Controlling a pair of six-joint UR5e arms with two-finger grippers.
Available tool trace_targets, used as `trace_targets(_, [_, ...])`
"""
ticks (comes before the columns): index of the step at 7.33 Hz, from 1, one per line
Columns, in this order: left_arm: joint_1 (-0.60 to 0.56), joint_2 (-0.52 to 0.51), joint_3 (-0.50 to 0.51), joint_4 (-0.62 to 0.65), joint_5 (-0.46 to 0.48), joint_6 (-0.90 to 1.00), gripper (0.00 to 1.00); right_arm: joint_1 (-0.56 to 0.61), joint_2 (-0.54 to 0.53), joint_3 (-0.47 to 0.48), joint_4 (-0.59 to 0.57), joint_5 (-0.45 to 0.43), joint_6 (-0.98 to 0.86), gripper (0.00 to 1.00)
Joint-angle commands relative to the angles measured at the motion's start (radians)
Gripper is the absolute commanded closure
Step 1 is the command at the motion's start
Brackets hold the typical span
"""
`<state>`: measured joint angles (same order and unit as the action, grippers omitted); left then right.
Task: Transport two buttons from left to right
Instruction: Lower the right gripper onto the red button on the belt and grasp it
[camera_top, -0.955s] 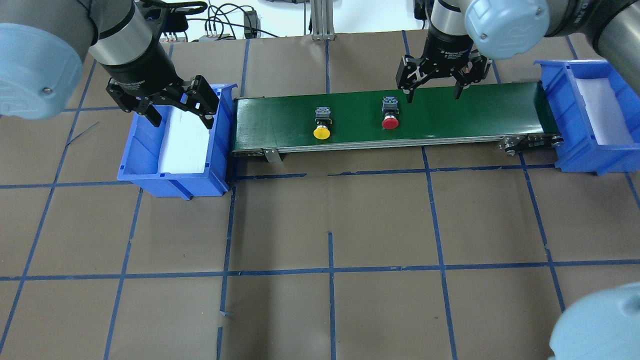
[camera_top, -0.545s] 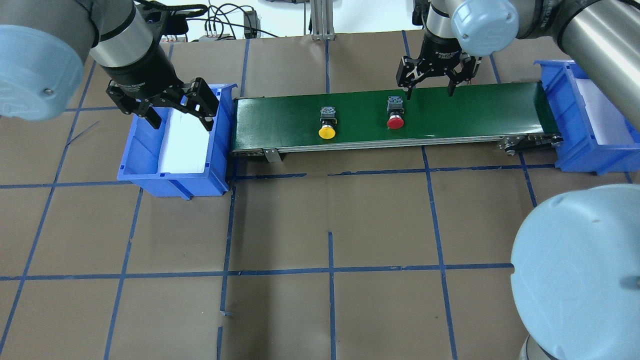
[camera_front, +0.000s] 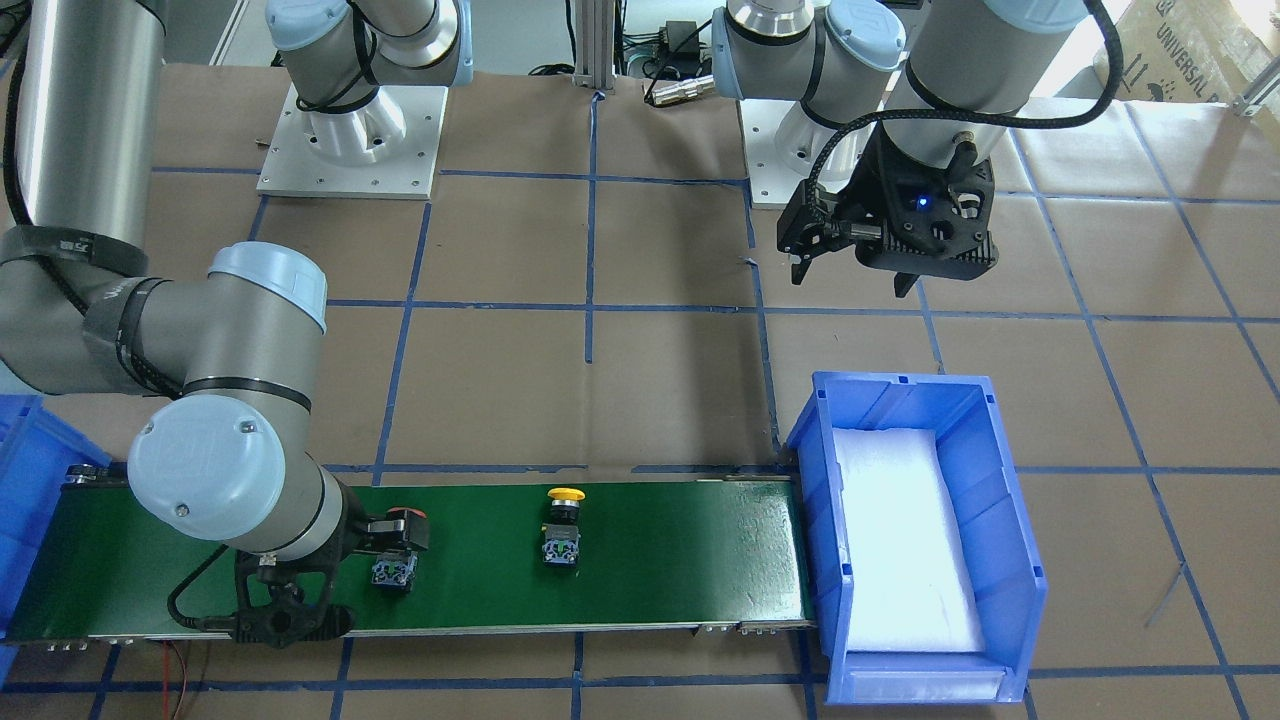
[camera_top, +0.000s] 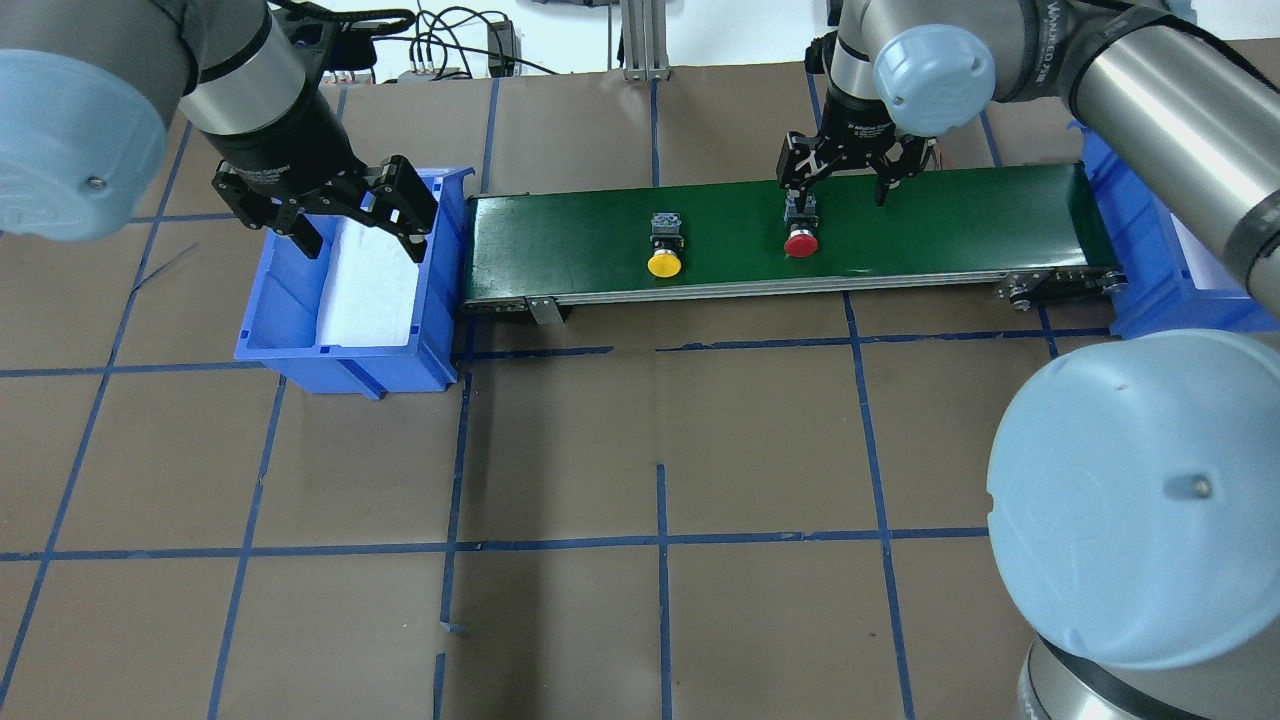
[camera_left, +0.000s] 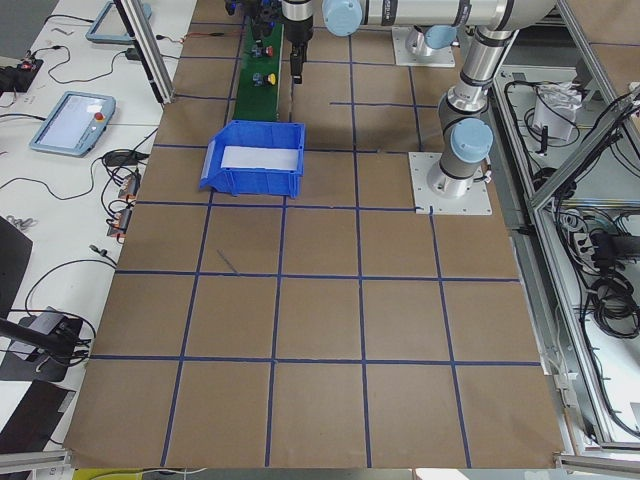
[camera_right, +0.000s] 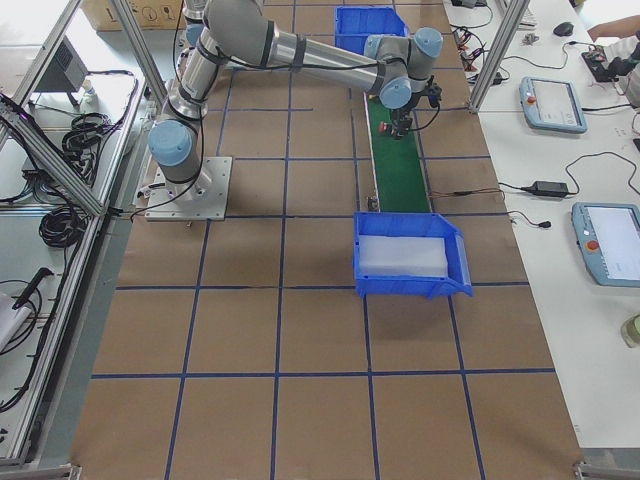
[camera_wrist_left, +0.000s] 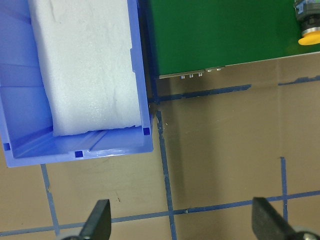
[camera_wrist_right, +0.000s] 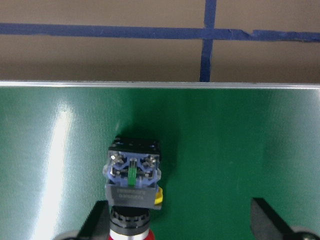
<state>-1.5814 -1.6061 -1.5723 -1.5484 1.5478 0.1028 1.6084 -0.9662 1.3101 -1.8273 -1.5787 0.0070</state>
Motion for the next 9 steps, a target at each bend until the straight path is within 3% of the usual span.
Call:
trace_targets(1, [0.0, 0.0, -0.002, -0.001, 0.0, 0.0, 0.0, 0.002, 0.007, -0.002, -0.01, 0.002, 0.008, 0.0])
trace_targets(5, [0.0, 0.0, 0.0, 0.001, 0.0, 0.0, 0.0, 0.01, 0.038, -0.005, -0.017, 0.0, 0.013, 0.0])
trace_targets(6, [0.0, 0.0, 0.0, 0.001, 0.0, 0.0, 0.0, 0.01, 0.041, -0.002, -0.083, -0.003, 0.007, 0.02])
trace_targets(7, [0.0, 0.0, 0.0, 0.001, 0.0, 0.0, 0.0, 0.01, 0.044, 0.003, -0.108, -0.001, -0.002, 0.24])
trace_targets(8, [0.0, 0.0, 0.0, 0.001, 0.0, 0.0, 0.0, 0.008, 0.044, 0.002, -0.104, -0.018, -0.007, 0.67])
trace_targets(9, [0.0, 0.0, -0.002, 0.001, 0.0, 0.0, 0.0, 0.008, 0.043, -0.002, -0.095, -0.02, -0.013, 0.84])
